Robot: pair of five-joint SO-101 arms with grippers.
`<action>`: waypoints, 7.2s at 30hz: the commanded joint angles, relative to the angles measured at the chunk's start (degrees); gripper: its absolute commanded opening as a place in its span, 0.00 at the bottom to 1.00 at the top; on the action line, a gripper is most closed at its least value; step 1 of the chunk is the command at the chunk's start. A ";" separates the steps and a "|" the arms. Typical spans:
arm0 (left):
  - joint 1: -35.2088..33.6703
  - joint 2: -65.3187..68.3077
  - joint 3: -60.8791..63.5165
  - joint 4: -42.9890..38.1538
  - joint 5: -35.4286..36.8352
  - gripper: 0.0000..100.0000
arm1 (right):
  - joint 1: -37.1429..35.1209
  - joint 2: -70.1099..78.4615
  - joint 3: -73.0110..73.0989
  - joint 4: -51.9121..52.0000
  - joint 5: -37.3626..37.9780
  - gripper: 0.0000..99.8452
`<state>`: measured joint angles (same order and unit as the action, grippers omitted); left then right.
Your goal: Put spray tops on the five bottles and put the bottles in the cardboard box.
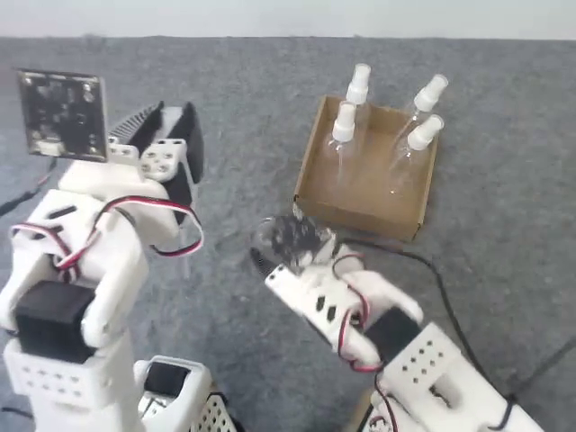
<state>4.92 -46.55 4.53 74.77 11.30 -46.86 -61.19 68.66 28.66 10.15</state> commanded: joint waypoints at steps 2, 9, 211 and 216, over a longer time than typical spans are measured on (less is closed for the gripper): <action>1.14 -1.49 -2.24 -5.45 4.04 0.01 | -4.53 -6.20 7.56 -16.48 -3.16 0.00; 1.23 -0.97 -0.57 -9.32 6.51 0.01 | -5.32 -9.71 11.25 -19.56 -3.43 0.01; -13.54 -37.98 75.21 -26.81 -11.34 0.06 | 33.36 40.13 1.67 -55.69 0.09 0.01; -13.54 -37.98 75.21 -26.81 -11.34 0.06 | 33.19 40.13 2.64 -55.69 0.09 0.01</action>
<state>-8.79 -83.21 80.04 49.54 -0.13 -13.19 -20.75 71.65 -25.58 9.89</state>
